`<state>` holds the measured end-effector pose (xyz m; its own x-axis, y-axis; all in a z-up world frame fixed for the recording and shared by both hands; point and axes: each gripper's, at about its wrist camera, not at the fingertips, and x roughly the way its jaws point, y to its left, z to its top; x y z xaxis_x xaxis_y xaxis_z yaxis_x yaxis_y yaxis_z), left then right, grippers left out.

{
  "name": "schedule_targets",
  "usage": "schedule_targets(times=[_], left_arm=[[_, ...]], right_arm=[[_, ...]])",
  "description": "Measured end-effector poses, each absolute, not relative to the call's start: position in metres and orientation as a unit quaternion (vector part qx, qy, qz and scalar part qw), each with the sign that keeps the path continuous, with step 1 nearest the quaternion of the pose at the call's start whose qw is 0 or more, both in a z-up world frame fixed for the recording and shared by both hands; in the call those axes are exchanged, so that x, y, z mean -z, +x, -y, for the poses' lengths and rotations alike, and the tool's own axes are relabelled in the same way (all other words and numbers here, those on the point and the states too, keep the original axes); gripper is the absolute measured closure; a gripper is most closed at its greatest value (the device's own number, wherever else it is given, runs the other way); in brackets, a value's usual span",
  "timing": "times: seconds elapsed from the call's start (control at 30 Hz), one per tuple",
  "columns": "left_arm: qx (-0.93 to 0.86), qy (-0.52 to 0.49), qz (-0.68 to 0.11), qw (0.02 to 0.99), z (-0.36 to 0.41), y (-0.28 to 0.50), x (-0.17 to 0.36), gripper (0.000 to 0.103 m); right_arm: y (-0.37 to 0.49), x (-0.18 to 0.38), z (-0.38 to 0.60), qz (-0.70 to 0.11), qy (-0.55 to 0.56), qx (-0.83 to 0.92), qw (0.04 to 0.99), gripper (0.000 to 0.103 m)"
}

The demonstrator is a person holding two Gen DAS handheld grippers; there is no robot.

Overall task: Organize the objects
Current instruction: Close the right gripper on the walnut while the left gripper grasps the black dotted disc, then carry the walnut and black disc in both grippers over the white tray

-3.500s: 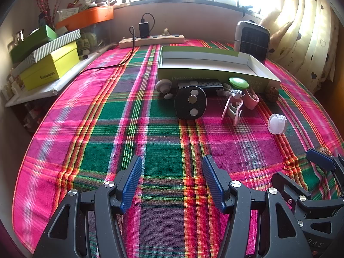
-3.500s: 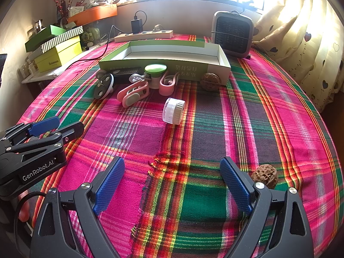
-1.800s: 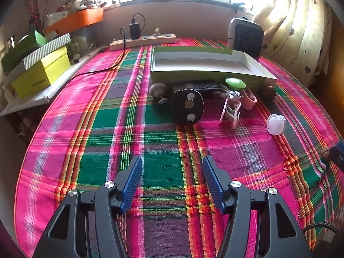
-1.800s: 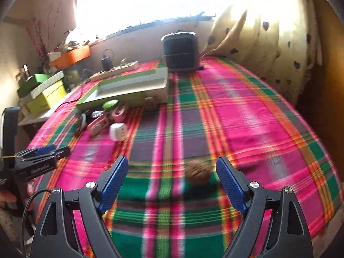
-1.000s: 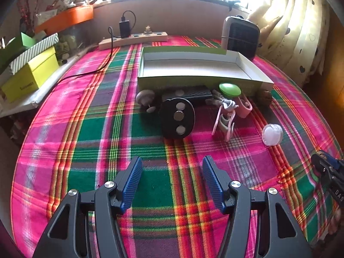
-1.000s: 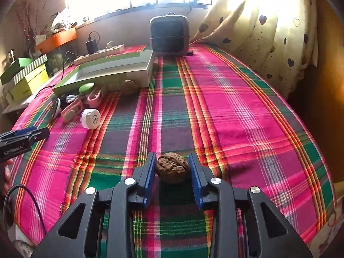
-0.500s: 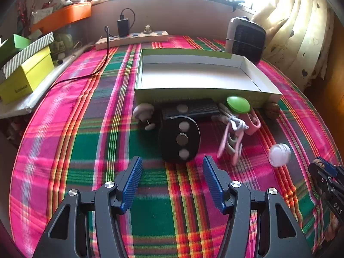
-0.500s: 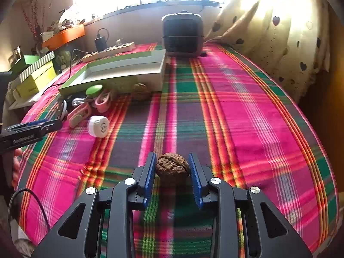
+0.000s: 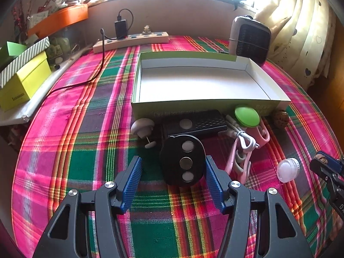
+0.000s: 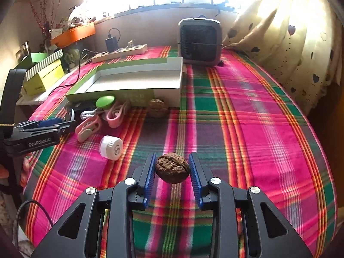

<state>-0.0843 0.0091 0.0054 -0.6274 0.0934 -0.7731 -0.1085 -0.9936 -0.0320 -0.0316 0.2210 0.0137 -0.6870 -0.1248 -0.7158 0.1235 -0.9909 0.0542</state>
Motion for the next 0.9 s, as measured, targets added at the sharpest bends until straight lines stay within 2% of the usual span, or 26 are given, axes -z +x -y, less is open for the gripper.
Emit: schedule_targets(times=[0.1,0.23,0.27,0.9], left_arm=[[-0.903,-0.427,-0.01,0.049,-0.008,-0.085,-0.006,0.056],[-0.903,-0.426,-0.011,0.043,-0.007,-0.087,-0.006,0.061],[-0.904,-0.426,-0.012,0.042,-0.007,-0.087,-0.006,0.066],[-0.907,-0.418,-0.028,0.036,-0.01,-0.081,-0.011,0.066]], right_arm=[[-0.035,-0.014,-0.218,0.001,0.392,0.917,0.074,0.071],[-0.039,-0.014,-0.215,-0.005,0.395,0.915,0.078,0.071],[-0.04,-0.013,-0.214,-0.006,0.397,0.914,0.08,0.071],[-0.053,-0.02,-0.209,-0.005,0.398,0.912,0.096,0.071]])
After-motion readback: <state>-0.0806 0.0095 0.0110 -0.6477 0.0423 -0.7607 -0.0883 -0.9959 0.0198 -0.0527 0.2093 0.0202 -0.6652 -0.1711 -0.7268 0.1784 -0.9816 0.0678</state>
